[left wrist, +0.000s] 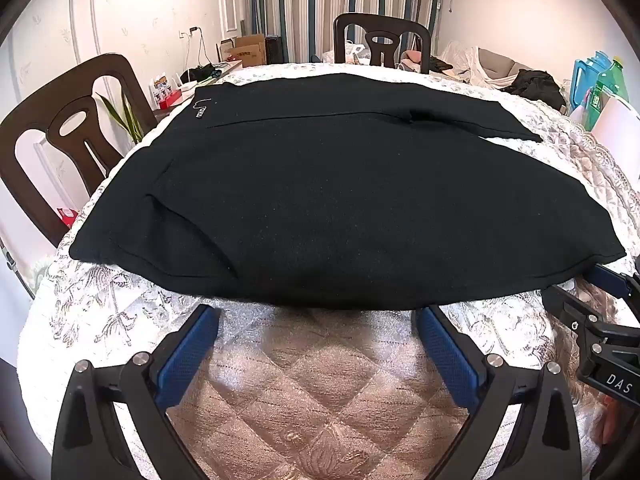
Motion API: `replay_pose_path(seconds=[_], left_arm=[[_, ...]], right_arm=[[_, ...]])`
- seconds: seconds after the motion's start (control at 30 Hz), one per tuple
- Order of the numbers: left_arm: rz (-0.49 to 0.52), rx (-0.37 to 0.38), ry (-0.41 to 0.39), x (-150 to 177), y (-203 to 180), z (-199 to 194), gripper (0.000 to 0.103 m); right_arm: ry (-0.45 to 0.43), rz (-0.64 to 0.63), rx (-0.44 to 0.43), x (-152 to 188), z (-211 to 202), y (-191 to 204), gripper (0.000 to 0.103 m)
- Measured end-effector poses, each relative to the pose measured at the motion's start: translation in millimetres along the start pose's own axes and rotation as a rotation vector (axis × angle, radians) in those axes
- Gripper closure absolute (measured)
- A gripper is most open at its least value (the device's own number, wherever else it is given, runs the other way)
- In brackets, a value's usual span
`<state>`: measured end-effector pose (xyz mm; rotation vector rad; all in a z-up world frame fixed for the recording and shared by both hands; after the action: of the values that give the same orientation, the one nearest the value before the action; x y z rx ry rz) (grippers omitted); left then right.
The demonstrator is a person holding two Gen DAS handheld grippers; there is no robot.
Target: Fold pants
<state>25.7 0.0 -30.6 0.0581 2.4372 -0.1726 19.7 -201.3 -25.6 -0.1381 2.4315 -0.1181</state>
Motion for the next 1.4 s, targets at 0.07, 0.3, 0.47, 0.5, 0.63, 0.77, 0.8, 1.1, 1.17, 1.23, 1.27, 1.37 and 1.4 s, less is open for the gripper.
replay_pose_path(seconds=[0.07, 0.3, 0.47, 0.5, 0.63, 0.77, 0.8, 1.1, 1.17, 1.23, 1.27, 1.37, 1.4], left_arm=[[0.0, 0.0, 0.0, 0.0, 0.0, 0.0, 0.001], [-0.003, -0.003, -0.003, 0.2, -0.1, -0.1, 0.001], [-0.012, -0.023, -0.008, 1.1, -2.8, -0.2, 0.0], [-0.013, -0.022, -0.008, 1.1, -2.8, -0.2, 0.0], [-0.013, -0.019, -0.008, 4.3, -3.0, -2.4, 0.0], [-0.013, -0.018, -0.008, 4.9, -2.3, -3.0, 0.0], [-0.013, -0.018, -0.008, 5.0, -2.0, -3.2, 0.0], [-0.013, -0.02, -0.009, 5.2, -3.9, -2.9, 0.0], [-0.013, -0.02, -0.009, 5.7, -3.9, -3.3, 0.0], [-0.013, -0.021, -0.01, 4.8, -4.0, -2.5, 0.0], [-0.013, -0.021, -0.01, 5.1, -4.0, -2.7, 0.0], [-0.013, -0.021, -0.01, 5.2, -4.0, -2.7, 0.0], [-0.013, -0.021, -0.01, 5.2, -4.0, -2.7, 0.0]], right_arm=[[0.0, 0.001, -0.001, 0.1, 0.1, 0.0, 0.022], [0.0, 0.0, 0.001, 0.3, 0.1, 0.1, 0.022], [0.0, 0.0, 0.001, 0.3, -0.2, 1.1, 0.022], [0.0, 0.0, 0.0, 0.2, 0.0, 0.6, 0.022], [0.0, 0.001, 0.0, 0.0, 0.2, 0.3, 0.022], [0.0, 0.001, 0.0, -0.1, 0.1, 0.4, 0.022], [0.001, 0.001, 0.0, 0.0, 0.2, 0.2, 0.022], [0.0, 0.001, 0.0, 0.0, 0.1, 0.2, 0.022], [0.0, 0.001, 0.0, 0.0, 0.0, 0.2, 0.022], [0.0, 0.001, 0.0, 0.0, 0.0, 0.3, 0.022], [0.0, 0.001, 0.0, 0.0, 0.0, 0.3, 0.022], [0.0, 0.001, 0.0, 0.0, 0.0, 0.2, 0.022], [0.0, 0.001, 0.0, 0.0, 0.0, 0.2, 0.022]])
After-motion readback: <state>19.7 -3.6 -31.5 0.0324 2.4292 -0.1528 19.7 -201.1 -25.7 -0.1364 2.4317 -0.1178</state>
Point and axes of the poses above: each gripper's, at about its wrist camera, not at the fingertips, and z roughly the way its jaws point, y to its left, x to its underside, the point moved 4 cm from there along z, roughly the way its jaws point, and after that the axes turned 8 degrees about x, right-handed, at the moved point
